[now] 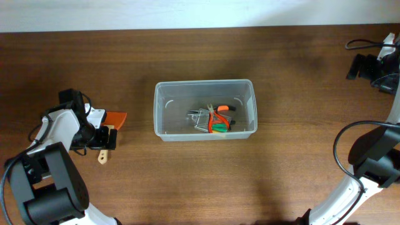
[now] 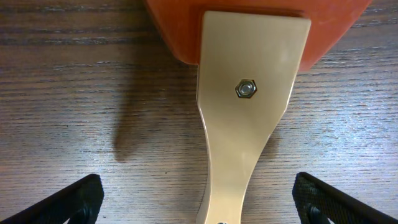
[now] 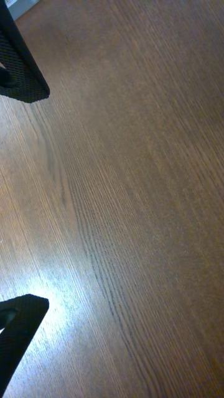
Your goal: Pack container
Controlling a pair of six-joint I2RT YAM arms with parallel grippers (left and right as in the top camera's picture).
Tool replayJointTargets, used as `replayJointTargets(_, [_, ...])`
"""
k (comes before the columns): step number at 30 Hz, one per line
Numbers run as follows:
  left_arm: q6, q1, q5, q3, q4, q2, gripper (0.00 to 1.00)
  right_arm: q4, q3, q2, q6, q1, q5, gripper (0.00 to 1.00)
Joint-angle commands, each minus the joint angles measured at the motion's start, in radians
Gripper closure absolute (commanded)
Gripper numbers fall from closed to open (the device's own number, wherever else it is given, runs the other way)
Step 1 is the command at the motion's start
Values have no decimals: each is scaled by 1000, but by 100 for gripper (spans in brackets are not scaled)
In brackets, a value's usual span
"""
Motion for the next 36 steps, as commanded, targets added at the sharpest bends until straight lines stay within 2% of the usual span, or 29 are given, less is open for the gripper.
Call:
replayJointTargets(1, [-13,2,-3,-13,0,3,1,0,-4,-9,5,5,-2,1])
replayJointTargets(36, [-14,0,24,-17,33,66,1,0,-4,-9,5,5,-2,1])
